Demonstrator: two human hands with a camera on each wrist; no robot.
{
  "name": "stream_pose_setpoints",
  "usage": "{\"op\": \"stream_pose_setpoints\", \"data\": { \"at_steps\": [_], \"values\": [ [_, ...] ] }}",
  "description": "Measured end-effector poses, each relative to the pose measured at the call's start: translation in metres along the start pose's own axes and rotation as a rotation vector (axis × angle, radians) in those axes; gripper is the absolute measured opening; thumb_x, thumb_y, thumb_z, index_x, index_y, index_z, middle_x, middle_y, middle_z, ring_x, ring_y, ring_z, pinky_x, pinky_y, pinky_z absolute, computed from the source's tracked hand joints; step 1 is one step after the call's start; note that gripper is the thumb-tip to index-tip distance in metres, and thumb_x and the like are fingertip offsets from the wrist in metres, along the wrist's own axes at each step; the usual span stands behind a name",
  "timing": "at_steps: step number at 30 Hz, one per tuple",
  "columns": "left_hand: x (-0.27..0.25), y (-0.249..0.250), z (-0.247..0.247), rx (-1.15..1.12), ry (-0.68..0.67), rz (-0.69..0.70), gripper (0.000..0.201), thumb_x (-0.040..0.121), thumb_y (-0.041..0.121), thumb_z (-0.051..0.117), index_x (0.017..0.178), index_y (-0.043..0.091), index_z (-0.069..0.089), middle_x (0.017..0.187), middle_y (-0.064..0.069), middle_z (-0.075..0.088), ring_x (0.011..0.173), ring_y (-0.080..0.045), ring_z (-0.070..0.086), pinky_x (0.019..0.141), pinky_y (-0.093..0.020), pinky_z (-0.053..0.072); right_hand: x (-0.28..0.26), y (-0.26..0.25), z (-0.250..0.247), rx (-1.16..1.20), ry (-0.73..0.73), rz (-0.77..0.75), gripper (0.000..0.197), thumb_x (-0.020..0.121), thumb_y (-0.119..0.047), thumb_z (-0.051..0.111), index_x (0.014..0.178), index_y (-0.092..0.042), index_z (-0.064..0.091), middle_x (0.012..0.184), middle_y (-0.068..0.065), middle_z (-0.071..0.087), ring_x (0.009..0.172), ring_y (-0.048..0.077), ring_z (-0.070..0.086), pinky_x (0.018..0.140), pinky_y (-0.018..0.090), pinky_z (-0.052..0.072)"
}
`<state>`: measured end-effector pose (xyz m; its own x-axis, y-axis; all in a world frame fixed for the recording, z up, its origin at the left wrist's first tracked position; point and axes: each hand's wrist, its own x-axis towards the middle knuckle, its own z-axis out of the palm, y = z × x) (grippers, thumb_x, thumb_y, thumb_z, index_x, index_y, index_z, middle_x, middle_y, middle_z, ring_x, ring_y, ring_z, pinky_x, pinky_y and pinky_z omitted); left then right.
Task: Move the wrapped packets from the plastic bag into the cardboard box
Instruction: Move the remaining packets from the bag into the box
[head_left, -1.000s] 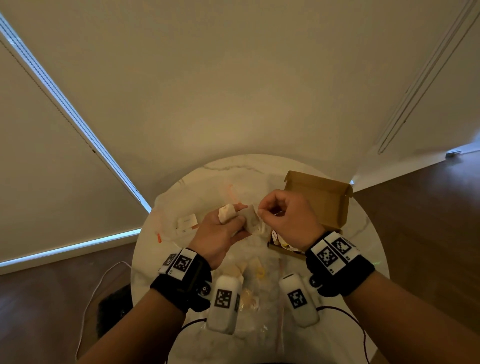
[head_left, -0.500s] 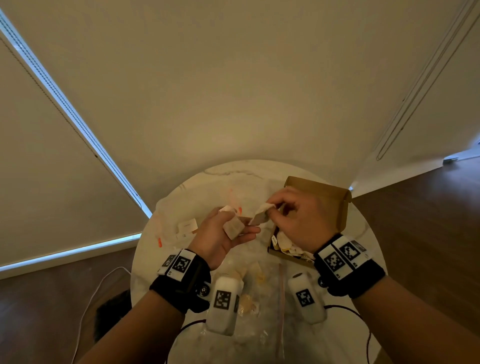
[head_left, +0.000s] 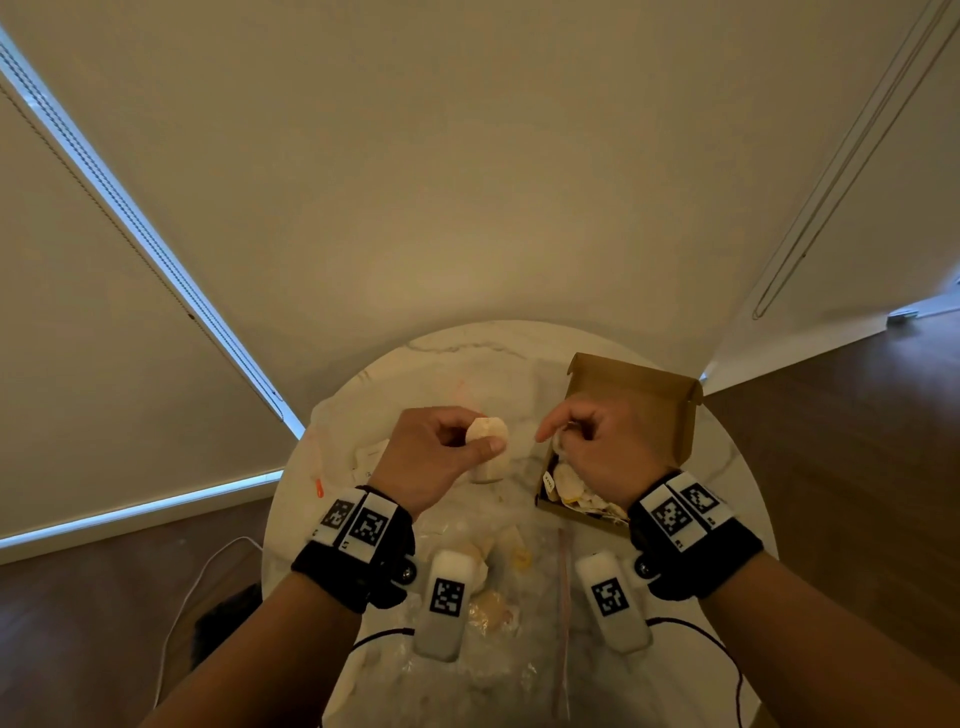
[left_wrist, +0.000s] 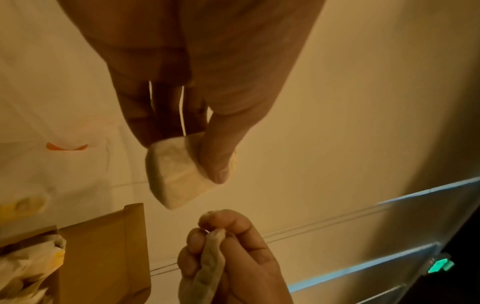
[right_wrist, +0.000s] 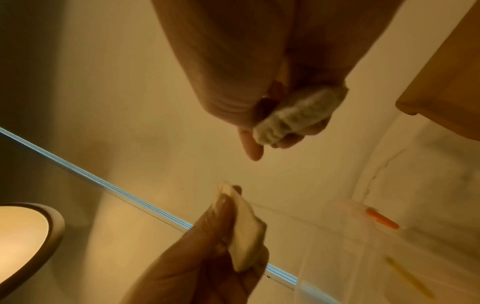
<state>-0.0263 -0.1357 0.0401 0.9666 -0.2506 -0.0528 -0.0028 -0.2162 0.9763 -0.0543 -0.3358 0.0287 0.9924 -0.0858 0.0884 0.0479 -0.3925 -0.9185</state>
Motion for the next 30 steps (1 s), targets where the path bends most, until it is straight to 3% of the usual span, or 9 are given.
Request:
{"op": "stream_pose_setpoints", "data": {
  "at_steps": [3,5,7,9,12,15,17,21,30],
  "values": [
    [0.002,0.004,0.001,0.016,0.047,0.024,0.028,0.068,0.002,0.084,0.083,0.004,0.060,0.075,-0.013,0.069,0.064,-0.017,0.066,0.056,-0.027,0.055,-0.001,-0.005,0.002,0.051,-0.020,0.041,0.043,0.082,0.011,0.047,0.068,-0.018,0.075,0.072,-0.011,0.069,0.062,0.034,0.054,0.057,0.031,0.043],
    [0.003,0.004,0.001,-0.001,0.067,0.041,0.036,0.065,0.000,0.086,0.077,0.005,0.052,0.074,-0.020,0.065,0.063,-0.021,0.066,0.053,-0.029,0.054,-0.002,-0.011,0.002,0.139,-0.045,0.073,0.039,0.082,0.011,0.045,0.076,-0.012,0.076,0.078,0.007,0.070,0.055,0.020,0.053,0.054,0.024,0.042],
    [0.003,0.005,0.001,-0.027,0.061,0.049,0.033,0.064,-0.002,0.086,0.073,0.004,0.054,0.074,-0.019,0.064,0.064,-0.021,0.067,0.052,-0.029,0.053,-0.003,-0.013,0.003,0.148,-0.100,0.065,0.034,0.085,0.011,0.046,0.089,-0.008,0.075,0.077,0.007,0.067,0.045,0.004,0.046,0.046,0.014,0.036],
    [0.002,0.009,0.002,-0.037,0.053,0.058,0.024,0.064,-0.003,0.085,0.071,0.005,0.064,0.076,-0.014,0.067,0.062,-0.018,0.067,0.053,-0.026,0.052,-0.003,-0.007,0.006,0.104,-0.189,0.037,0.031,0.085,0.007,0.053,0.100,-0.013,0.072,0.068,0.004,0.062,0.043,0.003,0.041,0.044,0.015,0.034],
    [0.002,0.015,0.001,-0.065,0.032,0.084,0.015,0.069,-0.002,0.082,0.075,0.008,0.073,0.075,-0.001,0.073,0.062,-0.014,0.068,0.056,-0.024,0.053,-0.003,0.005,0.013,0.007,-0.303,0.005,0.031,0.085,-0.007,0.065,0.110,-0.025,0.069,0.064,0.022,0.055,0.051,0.016,0.041,0.049,0.022,0.035],
    [0.003,0.017,-0.003,-0.007,-0.020,0.133,0.013,0.079,-0.001,0.075,0.083,0.011,0.075,0.072,0.011,0.072,0.068,-0.009,0.067,0.062,-0.022,0.054,-0.003,0.007,0.022,0.033,-0.313,-0.029,0.025,0.085,-0.014,0.071,0.105,-0.029,0.071,0.052,-0.001,0.049,0.048,0.012,0.037,0.049,0.025,0.034],
    [0.005,0.018,-0.007,0.047,-0.045,0.162,0.018,0.079,-0.001,0.074,0.083,0.017,0.075,0.072,0.015,0.071,0.071,-0.006,0.067,0.067,-0.019,0.053,-0.002,0.007,0.025,0.091,-0.282,-0.038,0.015,0.085,-0.013,0.072,0.096,-0.022,0.074,0.049,-0.010,0.050,0.045,0.008,0.035,0.048,0.024,0.032],
    [0.009,0.016,-0.015,0.093,-0.060,0.188,0.023,0.077,-0.003,0.075,0.077,0.020,0.073,0.077,0.011,0.073,0.075,-0.006,0.069,0.070,-0.017,0.052,0.001,0.003,0.019,0.173,-0.257,-0.037,0.007,0.086,-0.006,0.069,0.088,-0.005,0.075,0.070,0.006,0.073,0.052,0.001,0.055,0.057,0.014,0.043],
    [0.012,0.001,-0.024,0.053,-0.056,0.146,0.021,0.069,-0.006,0.080,0.069,0.015,0.075,0.077,-0.005,0.075,0.077,-0.021,0.072,0.075,-0.027,0.057,0.007,-0.001,0.000,0.201,-0.151,-0.007,0.009,0.091,-0.008,0.063,0.088,-0.007,0.072,0.068,0.009,0.071,0.061,0.010,0.064,0.065,0.017,0.051]
  ]
}}
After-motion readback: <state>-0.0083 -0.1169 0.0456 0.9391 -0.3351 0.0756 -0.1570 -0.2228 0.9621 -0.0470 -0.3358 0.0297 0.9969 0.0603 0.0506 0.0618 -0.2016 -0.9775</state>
